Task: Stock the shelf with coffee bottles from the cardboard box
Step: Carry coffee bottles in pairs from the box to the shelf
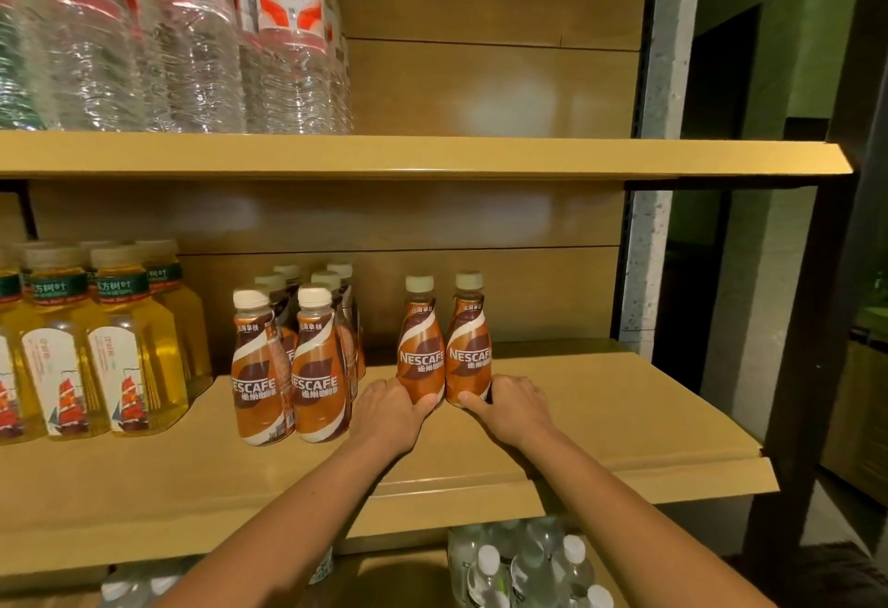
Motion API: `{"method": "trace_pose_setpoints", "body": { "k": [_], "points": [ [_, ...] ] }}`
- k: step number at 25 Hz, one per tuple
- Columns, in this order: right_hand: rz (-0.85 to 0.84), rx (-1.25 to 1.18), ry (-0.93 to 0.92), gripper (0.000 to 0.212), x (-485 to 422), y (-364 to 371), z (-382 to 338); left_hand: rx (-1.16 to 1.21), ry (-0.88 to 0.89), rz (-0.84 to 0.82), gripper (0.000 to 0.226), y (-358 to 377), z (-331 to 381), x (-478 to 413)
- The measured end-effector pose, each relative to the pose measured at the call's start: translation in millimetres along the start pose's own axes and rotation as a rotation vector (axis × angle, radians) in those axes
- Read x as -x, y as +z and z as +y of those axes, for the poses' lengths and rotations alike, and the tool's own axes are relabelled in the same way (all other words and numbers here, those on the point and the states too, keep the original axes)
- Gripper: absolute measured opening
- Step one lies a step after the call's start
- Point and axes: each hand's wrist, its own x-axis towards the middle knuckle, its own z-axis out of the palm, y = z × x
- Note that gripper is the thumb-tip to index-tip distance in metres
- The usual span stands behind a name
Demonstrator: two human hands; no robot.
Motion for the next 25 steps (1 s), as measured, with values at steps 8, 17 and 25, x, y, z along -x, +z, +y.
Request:
{"method": "trace_pose_setpoints", "body": {
  "k": [8,17,25],
  "points": [
    [-0.004,0.030,0.016,0.047,-37,7,8,-0.012,0.003,-0.008,0.048,15,2,-36],
    [0.047,0.013,0.037,0.067,-36,4,5,0.008,-0.048,-0.035,0.072,8,8,-34],
    [0.156,-0.041,-0.013,0.067,32,-49,-20,-0.040,0.157,0.002,0.071,-51,35,54]
  ]
}}
